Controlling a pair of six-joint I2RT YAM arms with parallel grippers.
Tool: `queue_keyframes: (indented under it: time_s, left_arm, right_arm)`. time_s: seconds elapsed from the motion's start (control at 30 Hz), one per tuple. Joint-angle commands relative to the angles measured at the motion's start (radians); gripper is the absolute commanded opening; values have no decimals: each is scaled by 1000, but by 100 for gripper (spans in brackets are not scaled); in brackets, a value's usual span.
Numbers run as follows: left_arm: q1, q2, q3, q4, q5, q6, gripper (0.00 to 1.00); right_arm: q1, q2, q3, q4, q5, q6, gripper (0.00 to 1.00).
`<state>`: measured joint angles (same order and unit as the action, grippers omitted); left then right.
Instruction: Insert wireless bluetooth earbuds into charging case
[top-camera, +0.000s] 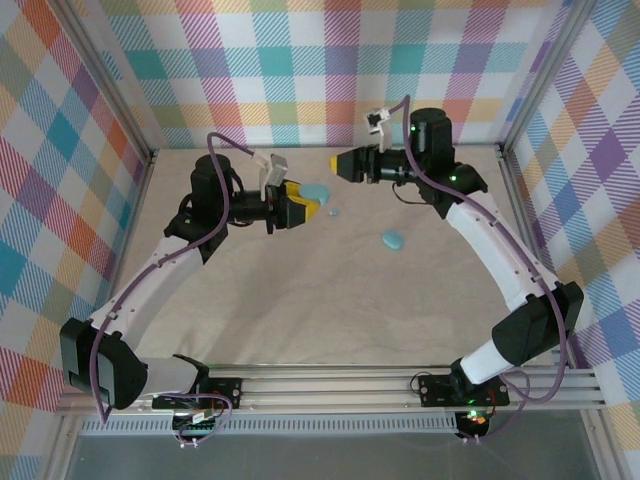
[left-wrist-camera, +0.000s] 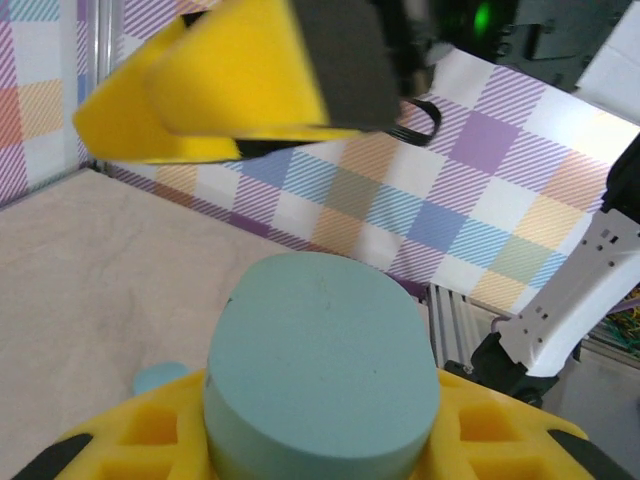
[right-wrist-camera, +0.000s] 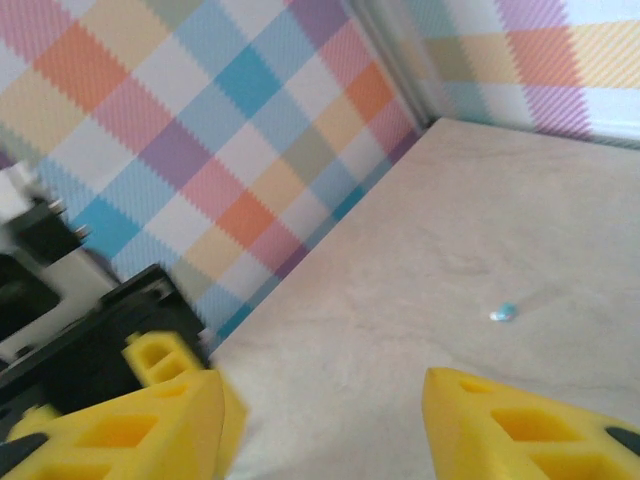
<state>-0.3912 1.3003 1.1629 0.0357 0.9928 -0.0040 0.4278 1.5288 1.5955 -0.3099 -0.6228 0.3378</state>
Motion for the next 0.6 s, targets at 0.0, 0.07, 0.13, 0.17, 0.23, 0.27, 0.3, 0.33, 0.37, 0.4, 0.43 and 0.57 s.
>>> queue_keyframes:
  time_s: [0.0,0.07,0.13,0.17,0.23,0.27,0.3,0.33,0.37,0.4,0.43,0.57]
  left_arm:
    - [-5,-29,36,-18,38,30,16]
    - [-5,-28,45,-36,41,40,15]
    - [-5,-23,59,-63,46,58,15]
    - [-4,-20,66,-76,49,66,15]
    - [-4,-15,76,-87,56,71,15]
    - [-5,-13,79,-88,57,69,15]
    - [-4,-9,81,-87,56,65,15]
    - [-4,-8,80,-83,54,59,16]
    - [-4,-8,81,-77,54,53,16]
    - [-4,-8,78,-70,54,46,15]
    - [-5,-9,79,-64,55,42,16]
    - [-5,-11,79,-66,57,39,16]
  right_arm:
    - [-6,8,20,49,-61,-27,57]
    - [-6,-4,13,44,-195,-126,61]
    - [-4,-24,5,7,-282,-221,65]
    - [-3,-33,0,-22,-301,-274,65]
    - [2,-48,-3,-77,-330,-372,66]
    - [8,-54,-2,-105,-335,-413,67]
    - [13,-57,-1,-124,-333,-428,68]
    - [20,-57,1,-140,-331,-472,68]
    - [25,-57,6,-153,-323,-487,69]
    - [29,-54,9,-162,-320,-496,69]
    - [33,-50,12,-165,-319,-501,69]
    - [63,-38,30,-190,-290,-539,72]
